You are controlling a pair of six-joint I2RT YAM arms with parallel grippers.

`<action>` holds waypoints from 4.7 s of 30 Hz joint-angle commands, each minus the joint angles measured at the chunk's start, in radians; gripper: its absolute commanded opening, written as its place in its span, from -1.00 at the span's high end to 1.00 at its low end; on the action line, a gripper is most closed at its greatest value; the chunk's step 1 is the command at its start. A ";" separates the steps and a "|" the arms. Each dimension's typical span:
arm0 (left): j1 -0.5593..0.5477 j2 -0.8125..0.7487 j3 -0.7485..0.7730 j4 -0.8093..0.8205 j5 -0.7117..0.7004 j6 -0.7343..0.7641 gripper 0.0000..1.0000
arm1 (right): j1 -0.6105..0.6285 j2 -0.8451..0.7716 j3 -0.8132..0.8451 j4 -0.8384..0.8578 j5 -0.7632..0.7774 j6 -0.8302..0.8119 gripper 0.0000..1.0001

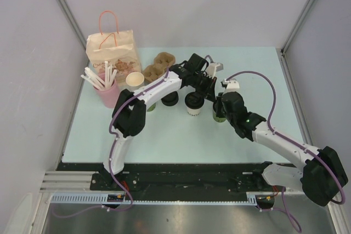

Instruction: Pack the takeout coffee

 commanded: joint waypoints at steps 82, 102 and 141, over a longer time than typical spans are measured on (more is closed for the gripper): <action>0.031 -0.043 0.020 0.010 0.139 0.116 0.56 | -0.255 -0.288 -0.103 -0.199 -0.229 0.083 0.76; 0.014 0.000 0.086 0.009 0.143 0.124 0.47 | -0.315 -0.261 -0.053 -0.191 -0.312 0.045 0.53; -0.052 0.028 0.045 0.007 0.114 0.122 0.04 | -0.169 -0.182 0.036 -0.248 -0.248 0.019 0.24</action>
